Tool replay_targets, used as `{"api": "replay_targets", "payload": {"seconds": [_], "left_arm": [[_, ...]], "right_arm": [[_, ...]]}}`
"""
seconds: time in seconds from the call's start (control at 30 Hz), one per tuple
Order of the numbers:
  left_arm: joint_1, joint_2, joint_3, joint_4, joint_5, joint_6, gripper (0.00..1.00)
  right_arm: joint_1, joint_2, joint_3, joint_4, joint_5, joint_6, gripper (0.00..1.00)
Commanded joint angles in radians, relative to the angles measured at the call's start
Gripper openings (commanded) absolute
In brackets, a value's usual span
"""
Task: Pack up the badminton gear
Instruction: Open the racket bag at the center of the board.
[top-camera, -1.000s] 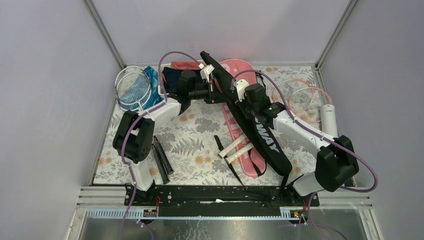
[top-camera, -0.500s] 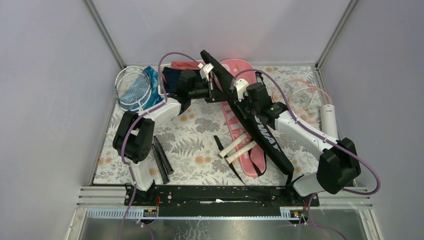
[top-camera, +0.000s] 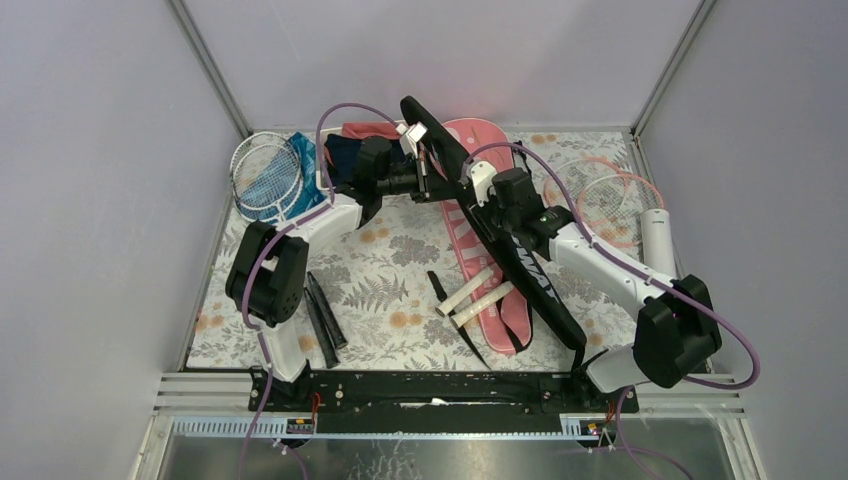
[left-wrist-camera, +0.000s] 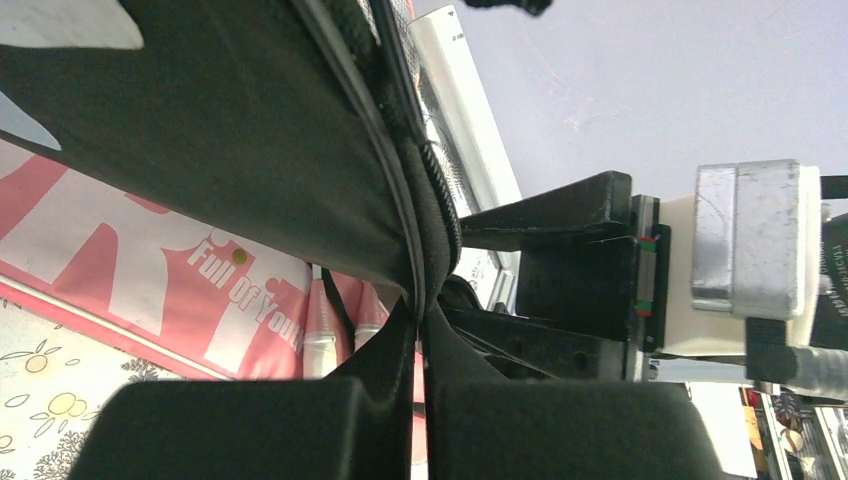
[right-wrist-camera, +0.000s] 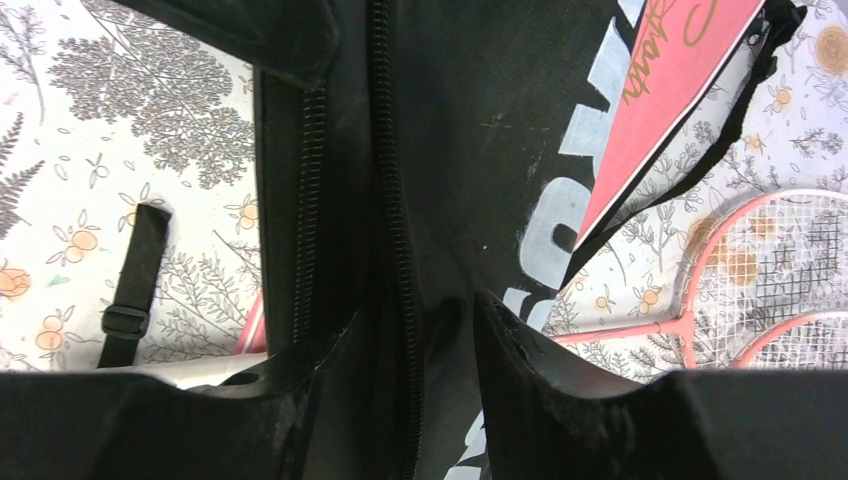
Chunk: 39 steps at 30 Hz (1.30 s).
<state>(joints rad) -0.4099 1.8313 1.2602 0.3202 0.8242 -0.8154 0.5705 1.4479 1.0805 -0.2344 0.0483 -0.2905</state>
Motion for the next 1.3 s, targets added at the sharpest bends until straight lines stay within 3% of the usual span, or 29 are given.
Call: {"api": "replay_targets", "payload": {"seconds": [0.0,0.27,0.47,0.77,1.07,1.2,1.27], "left_arm": [[-0.004,-0.037,0.017,0.098,0.033,-0.027,0.00],[-0.006,-0.042,0.002,0.102,0.048,-0.012,0.00],[0.007,-0.052,-0.003,-0.007,-0.002,0.103,0.00],[0.072,-0.026,0.023,-0.155,-0.114,0.188,0.00],[0.112,-0.004,0.038,-0.228,-0.189,0.226,0.00],[0.116,0.004,0.057,-0.244,-0.197,0.252,0.07],[0.120,0.009,0.065,-0.241,-0.185,0.259,0.19]], "right_arm": [[0.004,0.026,0.004,0.036,0.049,-0.031,0.48],[0.007,0.097,0.060,0.096,0.102,-0.051,0.52],[0.006,0.077,0.091,0.119,0.206,-0.072,0.32],[0.003,-0.020,0.081,0.101,0.283,-0.050,0.11],[0.004,-0.035,0.067,0.115,0.292,0.029,0.00],[0.004,-0.013,0.057,0.139,0.278,0.053,0.00],[0.003,0.005,0.058,0.156,0.295,0.046,0.00]]}}
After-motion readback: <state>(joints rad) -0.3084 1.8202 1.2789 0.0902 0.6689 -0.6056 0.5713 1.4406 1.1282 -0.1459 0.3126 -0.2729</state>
